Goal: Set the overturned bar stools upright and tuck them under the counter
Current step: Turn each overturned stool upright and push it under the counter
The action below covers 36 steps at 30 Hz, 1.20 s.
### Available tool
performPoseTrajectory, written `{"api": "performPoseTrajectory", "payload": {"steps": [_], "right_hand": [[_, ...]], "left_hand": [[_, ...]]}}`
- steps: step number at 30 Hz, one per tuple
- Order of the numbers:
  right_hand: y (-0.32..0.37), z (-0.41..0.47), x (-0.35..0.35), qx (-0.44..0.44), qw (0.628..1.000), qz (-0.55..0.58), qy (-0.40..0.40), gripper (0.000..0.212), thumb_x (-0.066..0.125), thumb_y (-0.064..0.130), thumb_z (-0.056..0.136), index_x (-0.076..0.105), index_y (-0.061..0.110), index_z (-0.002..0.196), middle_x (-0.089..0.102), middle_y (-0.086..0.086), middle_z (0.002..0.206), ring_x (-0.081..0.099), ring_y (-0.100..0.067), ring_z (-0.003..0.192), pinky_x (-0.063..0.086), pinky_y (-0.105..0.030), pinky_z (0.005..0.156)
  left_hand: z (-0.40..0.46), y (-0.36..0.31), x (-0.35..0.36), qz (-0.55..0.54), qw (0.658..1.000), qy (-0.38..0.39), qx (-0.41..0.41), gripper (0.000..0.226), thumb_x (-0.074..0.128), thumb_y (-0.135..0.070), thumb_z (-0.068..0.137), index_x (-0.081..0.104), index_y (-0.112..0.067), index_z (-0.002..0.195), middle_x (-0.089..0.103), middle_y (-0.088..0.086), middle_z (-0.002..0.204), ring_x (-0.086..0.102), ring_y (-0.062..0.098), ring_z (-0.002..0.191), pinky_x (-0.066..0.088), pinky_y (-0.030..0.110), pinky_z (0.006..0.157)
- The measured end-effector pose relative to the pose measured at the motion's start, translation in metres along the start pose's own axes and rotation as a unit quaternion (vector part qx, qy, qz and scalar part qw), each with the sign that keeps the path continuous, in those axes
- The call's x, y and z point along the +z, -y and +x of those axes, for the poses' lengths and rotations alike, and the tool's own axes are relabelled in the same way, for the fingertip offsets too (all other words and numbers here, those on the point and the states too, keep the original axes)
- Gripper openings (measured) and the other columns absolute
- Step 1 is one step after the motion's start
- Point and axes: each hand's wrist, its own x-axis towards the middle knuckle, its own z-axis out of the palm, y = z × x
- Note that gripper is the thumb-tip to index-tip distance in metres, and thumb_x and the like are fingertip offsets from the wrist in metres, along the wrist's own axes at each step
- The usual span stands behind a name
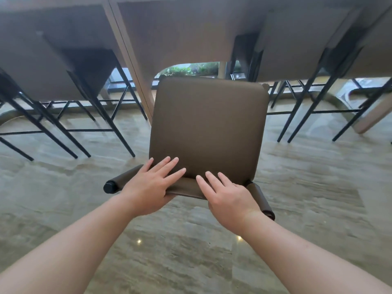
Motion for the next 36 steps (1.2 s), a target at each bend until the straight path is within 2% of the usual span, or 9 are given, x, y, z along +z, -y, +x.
{"api": "performPoseTrajectory", "payload": {"steps": [3,6,8,10,14,18,30,32,36], "right_hand": [[0.000,-0.002,0.002,-0.002,1.000,0.009,0.006,0.076,0.076,0.023,0.075,0.048,0.022,0.145,0.055,-0.007,0.142,0.061,-0.031,0.120,0.059,-0.034,0.075],[0.001,-0.006,0.009,-0.031,0.998,0.047,0.011,0.079,0.063,0.017,0.087,0.025,0.024,0.155,0.032,-0.009,0.159,0.042,-0.037,0.137,0.052,-0.042,0.092],[-0.003,-0.010,0.007,-0.032,0.998,0.052,0.019,0.081,0.065,0.016,0.084,0.028,0.024,0.154,0.033,-0.009,0.158,0.044,-0.037,0.136,0.053,-0.042,0.092],[-0.009,-0.016,0.007,-0.017,0.998,0.058,0.017,0.082,0.069,0.016,0.080,0.033,0.024,0.153,0.038,-0.010,0.155,0.048,-0.037,0.133,0.054,-0.041,0.091],[-0.027,-0.029,0.020,-0.044,0.995,0.079,0.052,0.076,0.039,0.008,0.097,-0.006,0.025,0.157,-0.003,-0.010,0.165,0.010,-0.037,0.150,0.030,-0.048,0.114],[-0.040,-0.047,0.022,-0.060,0.992,0.088,0.061,0.073,0.037,0.009,0.099,-0.004,0.024,0.157,-0.005,-0.012,0.165,0.006,-0.036,0.150,0.026,-0.048,0.116],[-0.045,-0.104,0.060,-0.087,0.983,0.133,0.089,0.073,0.037,0.008,0.099,-0.005,0.023,0.157,-0.004,-0.015,0.164,0.007,-0.035,0.150,0.027,-0.046,0.115],[-0.039,-0.111,0.067,-0.079,0.983,0.135,0.092,0.072,0.036,0.007,0.098,-0.004,0.021,0.157,0.001,-0.017,0.164,0.012,-0.034,0.149,0.031,-0.046,0.110],[-0.037,-0.125,0.074,-0.080,0.985,0.127,0.081,0.072,0.035,0.003,0.097,-0.002,0.017,0.157,0.000,-0.017,0.164,0.010,-0.033,0.150,0.028,-0.042,0.113]], "left_hand": [[-0.001,-0.001,0.002,0.013,1.000,0.005,0.025,0.066,0.034,-0.047,0.102,-0.002,-0.038,0.156,-0.018,-0.004,0.163,-0.016,0.017,0.150,-0.005,0.045,0.121],[-0.004,-0.005,0.003,0.020,0.999,0.015,0.031,0.070,0.037,-0.041,0.103,-0.011,-0.039,0.154,-0.031,-0.006,0.156,-0.027,0.016,0.145,-0.008,0.044,0.120],[-0.005,-0.012,0.003,0.011,0.999,0.015,0.035,0.071,0.041,-0.034,0.102,-0.006,-0.038,0.155,-0.031,-0.007,0.155,-0.027,0.017,0.145,-0.007,0.045,0.120],[-0.006,-0.023,-0.001,0.010,0.999,0.007,0.041,0.068,0.046,-0.026,0.099,0.011,-0.035,0.157,-0.022,-0.005,0.159,-0.018,0.020,0.148,0.001,0.049,0.121],[-0.006,-0.049,-0.011,0.009,0.999,-0.011,0.037,0.067,0.055,-0.018,0.093,0.031,-0.030,0.154,-0.001,-0.001,0.163,0.006,0.026,0.152,0.018,0.055,0.119],[-0.005,-0.076,-0.014,0.006,0.999,0.045,0.006,0.066,0.043,-0.021,0.100,0.014,-0.035,0.157,-0.018,-0.007,0.160,-0.015,0.021,0.150,0.004,0.050,0.122],[-0.031,-0.146,-0.005,0.022,0.991,0.123,-0.042,0.063,0.034,-0.022,0.104,0.003,-0.038,0.157,-0.011,-0.010,0.165,-0.018,0.018,0.150,-0.005,0.046,0.121],[-0.037,-0.153,-0.004,0.018,0.993,0.109,-0.037,0.064,0.039,-0.020,0.102,0.011,-0.034,0.158,0.000,-0.006,0.166,-0.008,0.019,0.152,0.002,0.047,0.121],[-0.048,-0.170,-0.005,0.054,0.998,0.004,0.014,0.071,0.085,-0.010,0.063,0.065,-0.016,0.131,0.057,0.011,0.140,0.055,0.030,0.129,0.051,0.051,0.097]]}}
